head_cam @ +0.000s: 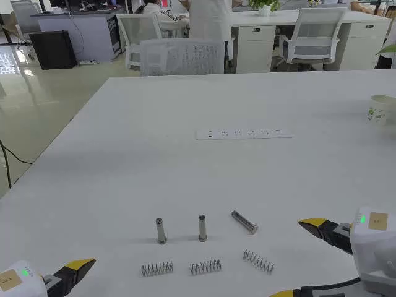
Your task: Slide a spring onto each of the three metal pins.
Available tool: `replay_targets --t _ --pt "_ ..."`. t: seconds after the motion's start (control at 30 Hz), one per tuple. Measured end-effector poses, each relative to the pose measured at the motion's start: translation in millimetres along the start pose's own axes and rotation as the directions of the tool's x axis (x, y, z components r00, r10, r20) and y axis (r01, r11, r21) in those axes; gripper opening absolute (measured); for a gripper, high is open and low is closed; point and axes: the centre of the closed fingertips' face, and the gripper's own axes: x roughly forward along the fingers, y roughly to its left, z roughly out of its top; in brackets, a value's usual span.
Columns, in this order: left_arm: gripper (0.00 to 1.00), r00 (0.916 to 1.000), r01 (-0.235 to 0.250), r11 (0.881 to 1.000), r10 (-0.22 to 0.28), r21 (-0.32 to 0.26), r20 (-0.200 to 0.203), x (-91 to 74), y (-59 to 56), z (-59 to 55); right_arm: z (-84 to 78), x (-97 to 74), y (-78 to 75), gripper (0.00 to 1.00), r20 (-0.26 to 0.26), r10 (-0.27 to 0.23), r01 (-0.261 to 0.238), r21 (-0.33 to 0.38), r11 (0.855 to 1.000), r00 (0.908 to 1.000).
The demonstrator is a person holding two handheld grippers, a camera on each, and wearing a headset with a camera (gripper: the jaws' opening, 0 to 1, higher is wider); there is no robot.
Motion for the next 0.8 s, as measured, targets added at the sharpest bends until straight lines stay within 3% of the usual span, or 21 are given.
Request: replay_targets --t 0.8 --pt "0.92 1.0000 0.009 1.000 -0.009 0.005 0.003 0.2 -2.4 -0.1 -4.3 1.3 3.5 0.92 -0.017 0.010 -0.010 0.002 1.000 0.9998"
